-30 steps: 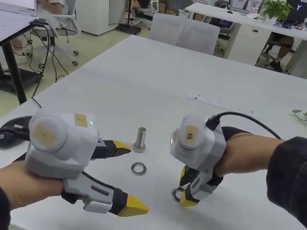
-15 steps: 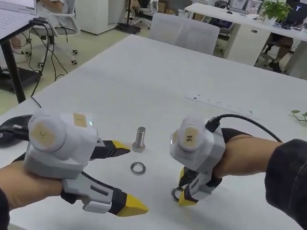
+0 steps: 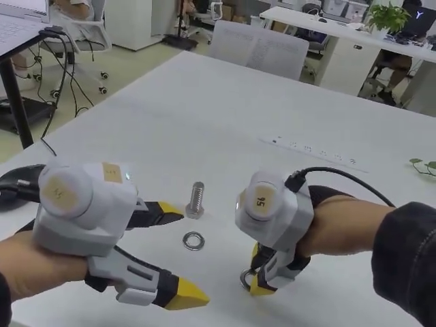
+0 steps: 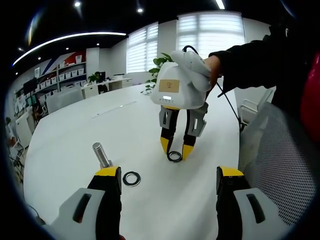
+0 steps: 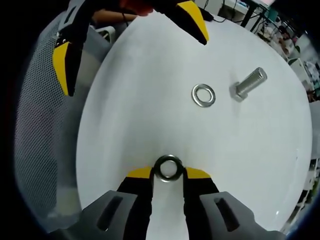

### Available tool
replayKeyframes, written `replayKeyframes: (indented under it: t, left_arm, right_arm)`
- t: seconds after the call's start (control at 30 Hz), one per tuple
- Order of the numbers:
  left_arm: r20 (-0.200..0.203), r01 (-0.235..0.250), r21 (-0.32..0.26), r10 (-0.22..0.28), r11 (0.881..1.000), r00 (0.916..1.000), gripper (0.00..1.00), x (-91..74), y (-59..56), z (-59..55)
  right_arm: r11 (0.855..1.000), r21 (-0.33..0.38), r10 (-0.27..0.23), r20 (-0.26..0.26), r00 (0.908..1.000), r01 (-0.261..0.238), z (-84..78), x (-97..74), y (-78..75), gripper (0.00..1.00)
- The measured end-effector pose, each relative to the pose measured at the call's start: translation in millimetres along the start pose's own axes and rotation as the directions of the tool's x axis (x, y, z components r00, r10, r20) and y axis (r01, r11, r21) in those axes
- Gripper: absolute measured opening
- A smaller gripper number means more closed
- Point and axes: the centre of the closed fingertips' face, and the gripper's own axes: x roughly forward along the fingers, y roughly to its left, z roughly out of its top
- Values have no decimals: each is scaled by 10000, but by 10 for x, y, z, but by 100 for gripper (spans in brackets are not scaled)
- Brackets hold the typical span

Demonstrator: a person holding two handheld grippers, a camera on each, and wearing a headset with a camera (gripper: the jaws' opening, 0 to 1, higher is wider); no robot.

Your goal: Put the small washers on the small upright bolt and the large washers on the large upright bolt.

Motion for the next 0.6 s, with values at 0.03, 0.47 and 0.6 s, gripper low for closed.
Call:
replayKeyframes:
  t: [0.03, 0.47, 0.6]
  left_arm:
    - [13, -6, -11, 6, 10000, 10000, 77, -2, 2, 0]
    - [172, -141, -236, 145, 9996, 9997, 77, -45, 25, -23]
    - [237, -230, -284, 236, 9993, 9994, 77, -59, 44, -15]
  right_arm:
    - [10000, -3, 2, -6, 10000, -2, 1, 1, -4, 24]
    - [9996, 280, 31, 257, 9997, -38, 89, -85, -7, 24]
    - [9996, 275, -124, 376, 9992, 114, 131, -152, -43, 24]
